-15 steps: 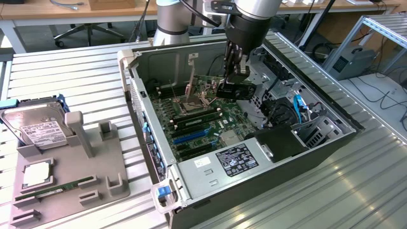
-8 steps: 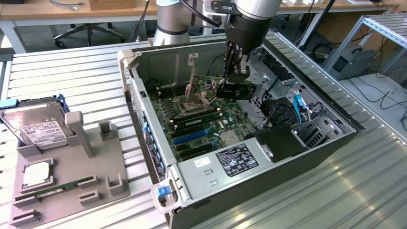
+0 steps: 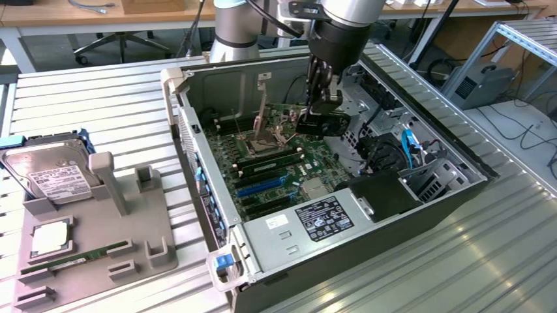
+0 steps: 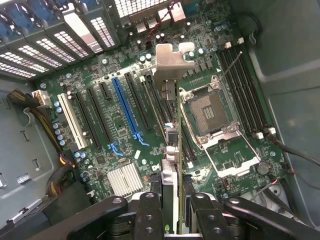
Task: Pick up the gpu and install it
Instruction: 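Insert the gpu into the slot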
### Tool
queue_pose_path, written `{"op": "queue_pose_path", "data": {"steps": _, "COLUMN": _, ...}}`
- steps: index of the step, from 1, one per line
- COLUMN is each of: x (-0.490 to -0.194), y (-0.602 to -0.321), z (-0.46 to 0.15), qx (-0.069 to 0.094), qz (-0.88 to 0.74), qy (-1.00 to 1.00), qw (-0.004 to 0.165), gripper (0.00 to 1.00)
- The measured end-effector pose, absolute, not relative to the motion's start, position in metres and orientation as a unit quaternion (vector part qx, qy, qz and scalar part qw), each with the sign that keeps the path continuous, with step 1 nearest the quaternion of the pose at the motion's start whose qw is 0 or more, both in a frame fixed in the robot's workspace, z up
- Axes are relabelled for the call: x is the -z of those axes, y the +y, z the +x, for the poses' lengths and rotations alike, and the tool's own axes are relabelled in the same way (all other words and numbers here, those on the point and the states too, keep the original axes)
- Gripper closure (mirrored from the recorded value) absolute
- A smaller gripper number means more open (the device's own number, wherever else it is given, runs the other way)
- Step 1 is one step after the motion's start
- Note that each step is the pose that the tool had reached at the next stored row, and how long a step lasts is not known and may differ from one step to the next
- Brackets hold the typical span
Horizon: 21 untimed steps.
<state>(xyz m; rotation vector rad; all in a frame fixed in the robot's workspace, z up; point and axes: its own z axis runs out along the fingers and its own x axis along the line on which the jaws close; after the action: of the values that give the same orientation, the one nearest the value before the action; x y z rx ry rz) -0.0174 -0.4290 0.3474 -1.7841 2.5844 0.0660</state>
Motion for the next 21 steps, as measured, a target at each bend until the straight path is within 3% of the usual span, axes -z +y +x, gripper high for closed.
{"op": "queue_pose_path", "data": {"steps": 21, "x": -0.3472, "y": -0.4290, "z": -0.0174, "qx": -0.021, "qz": -0.580, "qy": 0.815, "qw": 0.000, "gripper": 0.73}}
